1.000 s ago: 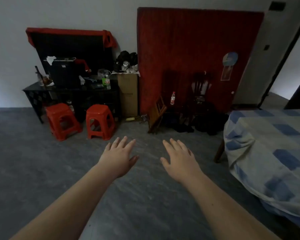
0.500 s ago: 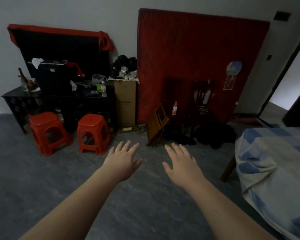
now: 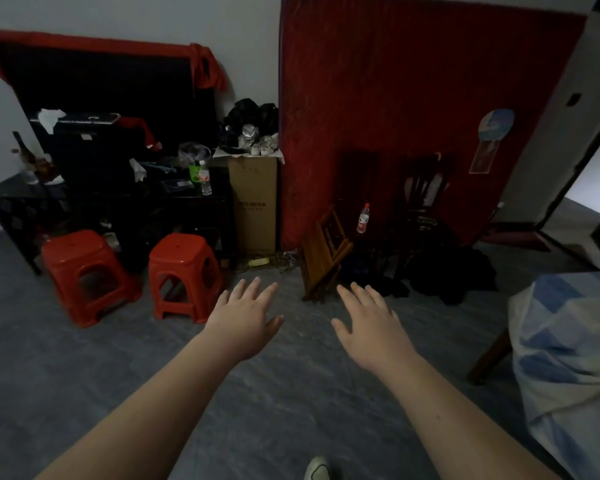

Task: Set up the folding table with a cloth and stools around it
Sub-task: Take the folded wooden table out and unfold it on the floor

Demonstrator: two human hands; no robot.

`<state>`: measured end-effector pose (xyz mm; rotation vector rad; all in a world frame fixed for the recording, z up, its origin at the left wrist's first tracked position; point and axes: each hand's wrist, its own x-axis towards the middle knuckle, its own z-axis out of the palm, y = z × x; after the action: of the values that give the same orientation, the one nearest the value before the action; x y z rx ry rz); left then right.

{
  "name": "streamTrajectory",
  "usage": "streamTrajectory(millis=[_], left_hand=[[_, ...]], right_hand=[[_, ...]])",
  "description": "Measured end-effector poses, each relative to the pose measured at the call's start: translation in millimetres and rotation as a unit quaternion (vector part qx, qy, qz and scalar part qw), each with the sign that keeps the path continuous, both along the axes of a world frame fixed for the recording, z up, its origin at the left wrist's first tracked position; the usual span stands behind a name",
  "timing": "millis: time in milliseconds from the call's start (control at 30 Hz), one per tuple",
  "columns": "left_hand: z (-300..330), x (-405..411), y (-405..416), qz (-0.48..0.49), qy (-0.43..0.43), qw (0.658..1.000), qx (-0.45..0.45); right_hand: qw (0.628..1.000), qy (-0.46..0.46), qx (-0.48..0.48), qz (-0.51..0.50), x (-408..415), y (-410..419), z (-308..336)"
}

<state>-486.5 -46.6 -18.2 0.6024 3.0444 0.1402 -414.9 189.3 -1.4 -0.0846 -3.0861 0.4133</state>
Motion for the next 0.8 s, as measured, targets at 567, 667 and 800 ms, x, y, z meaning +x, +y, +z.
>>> streamTrajectory(millis=[567, 667, 800], left_hand=[[-16, -337, 87, 0.014, -0.025, 1.0, -0.001], [-25, -387, 92, 0.012, -0.032, 0.999, -0.001], [-39, -467, 95, 0.001, -0.037, 0.999, 0.012]], right_hand=[[0.999, -0.017, -0.029, -0.009, -342, 92, -41], [0.999, -0.016, -0.026, -0.01, -392, 98, -43], [0.999, -0.026, -0.019, -0.019, -463, 102, -53]])
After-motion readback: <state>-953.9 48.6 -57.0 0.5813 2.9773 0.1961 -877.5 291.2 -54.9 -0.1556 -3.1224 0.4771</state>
